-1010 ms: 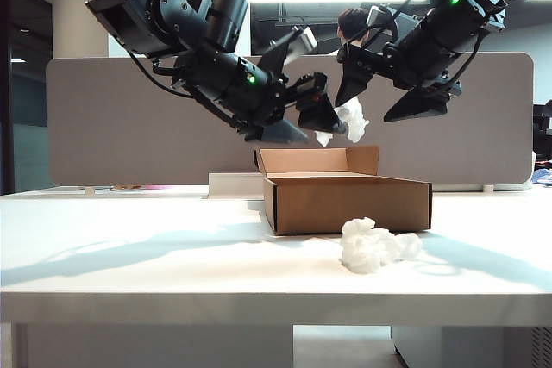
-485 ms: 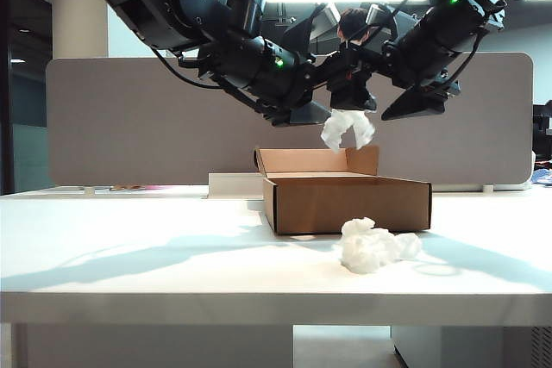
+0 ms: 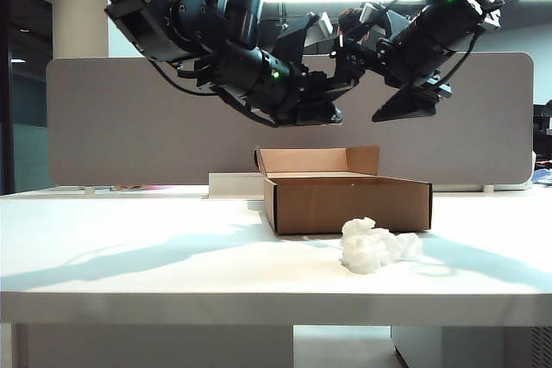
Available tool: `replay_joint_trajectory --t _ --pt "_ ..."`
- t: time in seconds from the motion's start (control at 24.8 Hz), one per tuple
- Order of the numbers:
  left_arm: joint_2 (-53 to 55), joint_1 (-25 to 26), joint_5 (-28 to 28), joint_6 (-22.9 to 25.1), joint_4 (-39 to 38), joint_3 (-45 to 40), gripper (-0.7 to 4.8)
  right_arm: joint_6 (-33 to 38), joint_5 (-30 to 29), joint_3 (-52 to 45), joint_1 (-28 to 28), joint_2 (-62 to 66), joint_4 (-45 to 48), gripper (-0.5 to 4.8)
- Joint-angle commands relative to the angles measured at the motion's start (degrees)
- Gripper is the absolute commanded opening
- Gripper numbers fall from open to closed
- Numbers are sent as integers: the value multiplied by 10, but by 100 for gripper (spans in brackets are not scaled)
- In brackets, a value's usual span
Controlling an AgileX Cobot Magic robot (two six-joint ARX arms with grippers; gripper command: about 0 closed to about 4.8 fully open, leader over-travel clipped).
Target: Pick up all the paper balls on the table and put them in the paper box.
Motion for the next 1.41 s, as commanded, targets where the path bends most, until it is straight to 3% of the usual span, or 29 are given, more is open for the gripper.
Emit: replay_joint_trajectory --t 0.04,0.28,0.32,0.36,0.48,0.57,0.69,0.77,1.05,1.25,1.41 --pt "-3 -1 3 37 15 3 -6 1 0 1 0 -3 5 479" --pt "-4 15 3 54 -3 3 10 -16 5 1 -7 -37 1 479" --pt "-9 21 3 53 -29 3 88 -36 7 1 -15 -59 -14 479" --pt "-16 29 5 49 -77 3 124 -41 18 1 -19 -82 -43 479" --pt "-23 35 66 50 -206 3 136 -41 33 1 -37 -140 -155 479" --pt "-23 34 110 50 -246 3 213 -42 31 1 -42 -156 -197 479" --pt "-23 23 144 50 -290 3 385 -42 31 1 -42 -170 -242 479" --pt "-23 12 163 50 -315 3 447 -42 29 1 -41 -173 -265 479" --pt "-23 -26 161 57 -358 3 449 -42 29 1 -41 -173 -303 479" --pt "-24 -32 85 87 -318 3 449 -42 29 1 -41 -173 -297 479" --pt "-42 -24 65 86 -332 28 449 -42 29 1 -41 -173 -298 479"
